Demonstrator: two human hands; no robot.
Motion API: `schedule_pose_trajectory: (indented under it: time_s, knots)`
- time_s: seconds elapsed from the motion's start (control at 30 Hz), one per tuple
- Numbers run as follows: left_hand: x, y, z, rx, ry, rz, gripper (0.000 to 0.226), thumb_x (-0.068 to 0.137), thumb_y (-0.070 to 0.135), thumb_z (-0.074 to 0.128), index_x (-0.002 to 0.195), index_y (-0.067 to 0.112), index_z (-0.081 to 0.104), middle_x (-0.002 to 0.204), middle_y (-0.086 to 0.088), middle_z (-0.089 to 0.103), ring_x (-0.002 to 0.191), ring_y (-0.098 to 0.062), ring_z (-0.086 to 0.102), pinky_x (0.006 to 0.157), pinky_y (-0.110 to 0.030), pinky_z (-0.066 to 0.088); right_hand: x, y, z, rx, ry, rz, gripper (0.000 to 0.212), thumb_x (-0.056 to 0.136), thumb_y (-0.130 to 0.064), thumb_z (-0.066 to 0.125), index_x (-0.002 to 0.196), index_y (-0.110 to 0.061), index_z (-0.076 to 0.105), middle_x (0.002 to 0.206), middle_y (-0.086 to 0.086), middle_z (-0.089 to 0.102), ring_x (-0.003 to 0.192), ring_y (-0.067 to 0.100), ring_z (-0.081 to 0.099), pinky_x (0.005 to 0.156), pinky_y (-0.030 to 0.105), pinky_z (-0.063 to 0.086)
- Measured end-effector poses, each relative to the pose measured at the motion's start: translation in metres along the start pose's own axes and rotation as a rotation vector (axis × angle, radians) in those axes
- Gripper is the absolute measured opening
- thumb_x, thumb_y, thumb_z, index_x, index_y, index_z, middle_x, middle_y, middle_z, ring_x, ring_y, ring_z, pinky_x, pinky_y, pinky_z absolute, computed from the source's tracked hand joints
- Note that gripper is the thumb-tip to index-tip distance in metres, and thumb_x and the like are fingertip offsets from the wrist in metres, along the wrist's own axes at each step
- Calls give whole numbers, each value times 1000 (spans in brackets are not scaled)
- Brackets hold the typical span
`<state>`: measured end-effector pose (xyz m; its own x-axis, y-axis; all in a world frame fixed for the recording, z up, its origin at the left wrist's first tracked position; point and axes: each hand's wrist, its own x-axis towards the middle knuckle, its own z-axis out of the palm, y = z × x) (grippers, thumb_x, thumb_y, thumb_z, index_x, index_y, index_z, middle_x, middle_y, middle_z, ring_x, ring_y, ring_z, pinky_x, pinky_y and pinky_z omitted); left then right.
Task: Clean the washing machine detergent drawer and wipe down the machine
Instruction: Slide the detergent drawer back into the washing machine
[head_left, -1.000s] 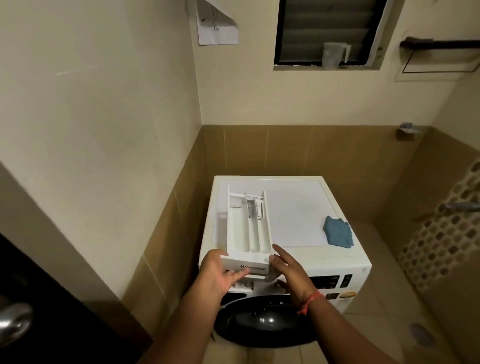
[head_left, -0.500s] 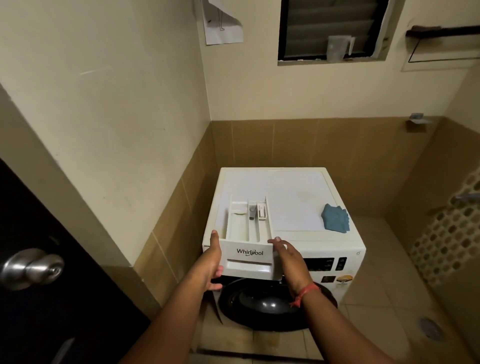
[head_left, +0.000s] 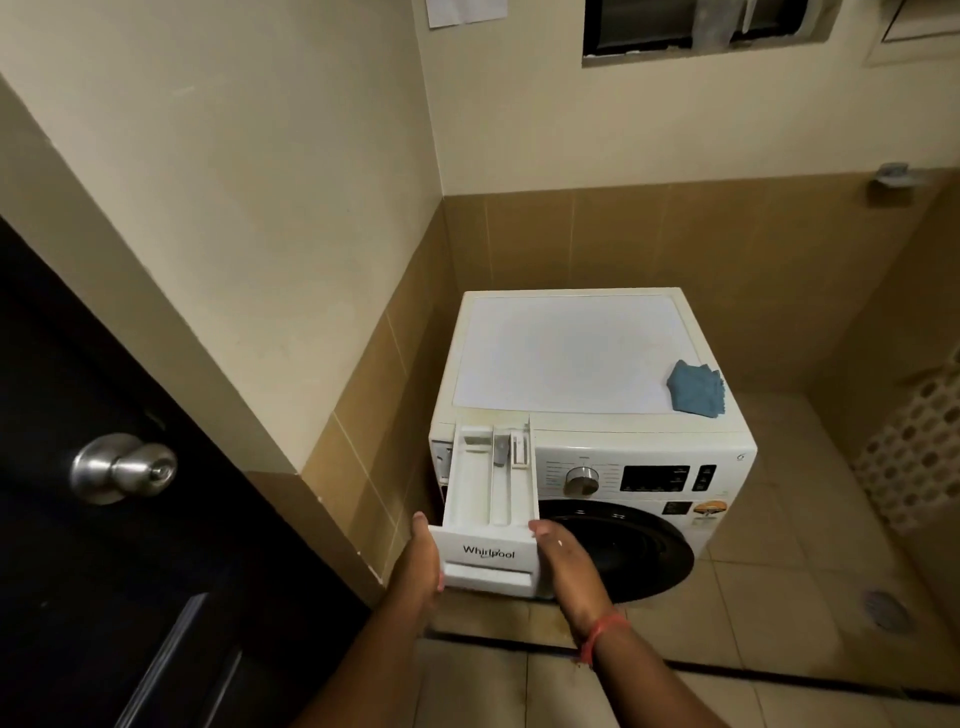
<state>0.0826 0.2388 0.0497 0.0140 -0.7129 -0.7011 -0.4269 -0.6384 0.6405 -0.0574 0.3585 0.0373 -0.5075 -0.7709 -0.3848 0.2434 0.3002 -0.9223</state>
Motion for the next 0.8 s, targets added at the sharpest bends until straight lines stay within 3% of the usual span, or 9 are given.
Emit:
schedule_pose_trajectory:
  time_s: [0.13, 0.27, 0.4, 0.53, 0.7, 0.8]
  knots:
    - [21, -24, -14, 12, -13, -28, 73, 97, 62, 21, 102, 0, 60, 56, -6, 41, 47, -17, 39, 55, -29, 34, -3, 25, 14, -38, -48, 52, 22, 101, -25, 47, 114, -20, 64, 114, 1, 65, 105, 15, 59, 84, 24, 46]
    - [38, -35, -26, 47, -36, -61, 59, 98, 50, 23, 103, 3, 58, 64, -10, 47, 55, -20, 46, 59, -28, 36, -1, 40, 29, -35, -60, 128, 23, 99, -31, 50, 116, -24, 63, 119, 1, 64, 110, 18, 57, 99, 36, 45]
    - [56, -40, -33, 72, -69, -113, 55, 96, 52, 23, 106, 9, 54, 71, -11, 50, 63, -21, 49, 66, -29, 36, 4, 47, 43, -7, -35, 180, 44, 78, -48, 51, 115, -26, 63, 115, 0, 65, 108, 20, 59, 98, 43, 48]
    - [69, -39, -39, 108, -114, -130, 58, 98, 53, 23, 116, 6, 51, 81, -14, 56, 67, -21, 55, 68, -31, 42, 10, 53, 52, 5, -7, 195, 45, 78, -47, 53, 114, -23, 64, 113, 6, 67, 100, 21, 61, 77, 33, 50]
    - [87, -38, -44, 151, -148, -116, 51, 101, 50, 23, 111, 8, 48, 98, -20, 65, 86, -27, 64, 76, -36, 47, 12, 57, 62, -13, 17, 181, 23, 98, -32, 51, 116, -22, 63, 117, 4, 63, 104, 18, 58, 76, 26, 45]
    - [96, -44, -47, 154, -171, -113, 49, 102, 51, 22, 108, 9, 48, 103, -21, 66, 91, -30, 65, 80, -35, 47, 14, 60, 68, -25, 31, 190, 24, 98, -30, 52, 117, -22, 64, 119, 3, 65, 107, 17, 59, 76, 20, 47]
